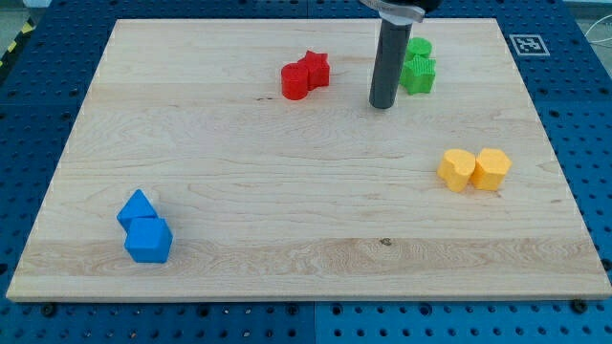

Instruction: Move your arm closer to the yellow heart

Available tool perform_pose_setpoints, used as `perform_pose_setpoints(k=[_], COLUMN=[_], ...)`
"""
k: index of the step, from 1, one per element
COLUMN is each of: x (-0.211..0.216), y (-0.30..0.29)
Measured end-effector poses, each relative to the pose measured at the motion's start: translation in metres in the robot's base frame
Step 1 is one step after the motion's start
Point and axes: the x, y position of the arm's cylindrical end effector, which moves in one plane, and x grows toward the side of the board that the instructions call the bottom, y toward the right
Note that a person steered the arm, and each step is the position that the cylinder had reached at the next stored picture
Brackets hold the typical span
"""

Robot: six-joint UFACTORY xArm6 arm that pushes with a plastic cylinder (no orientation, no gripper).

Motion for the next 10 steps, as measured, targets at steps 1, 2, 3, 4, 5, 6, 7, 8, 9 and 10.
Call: perform_pose_setpoints(k=[1,2,3,4,5,6,7,8,9,10], x=[0.02,0.039,0.056,0.073,0.09,0.107,0.119,0.131,0.138,0.141], y=[0.0,0.0,0.0,0.0,0.0,0.0,0.0,0.0,0.0,0.001])
